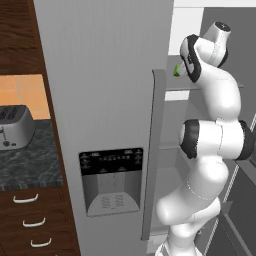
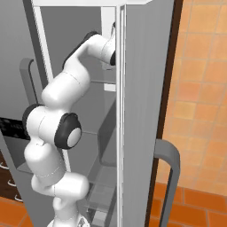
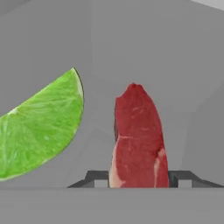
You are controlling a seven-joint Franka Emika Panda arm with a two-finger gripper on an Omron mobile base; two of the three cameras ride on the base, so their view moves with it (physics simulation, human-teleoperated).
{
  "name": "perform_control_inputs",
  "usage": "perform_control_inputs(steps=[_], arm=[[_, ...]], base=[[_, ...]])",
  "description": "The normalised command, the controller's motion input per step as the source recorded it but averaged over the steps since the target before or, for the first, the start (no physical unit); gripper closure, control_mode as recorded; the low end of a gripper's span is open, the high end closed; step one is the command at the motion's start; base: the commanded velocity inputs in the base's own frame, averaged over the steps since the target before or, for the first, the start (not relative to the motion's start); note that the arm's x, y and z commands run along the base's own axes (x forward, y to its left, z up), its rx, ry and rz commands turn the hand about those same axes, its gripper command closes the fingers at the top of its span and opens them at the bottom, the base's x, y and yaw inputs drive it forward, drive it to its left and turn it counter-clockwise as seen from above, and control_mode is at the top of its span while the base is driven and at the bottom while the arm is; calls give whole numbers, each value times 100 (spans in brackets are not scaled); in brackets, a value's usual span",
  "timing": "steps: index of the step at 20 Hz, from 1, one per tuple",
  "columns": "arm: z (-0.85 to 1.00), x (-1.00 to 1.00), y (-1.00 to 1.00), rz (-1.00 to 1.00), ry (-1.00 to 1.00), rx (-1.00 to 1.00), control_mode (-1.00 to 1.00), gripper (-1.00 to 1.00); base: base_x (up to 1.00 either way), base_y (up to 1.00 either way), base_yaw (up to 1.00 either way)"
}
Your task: Place one lemon wedge and one steak in each tupperware on the nearby counter, to pack two identical lunches.
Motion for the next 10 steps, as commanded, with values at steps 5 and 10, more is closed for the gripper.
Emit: perform_control_inputs(steps=[5, 10], arm=[[-31, -24, -7, -7, 14, 4, -100, -100], [-55, -25, 0, -7, 13, 0, -100, 100]], base=[[0, 0, 0], [0, 0, 0]])
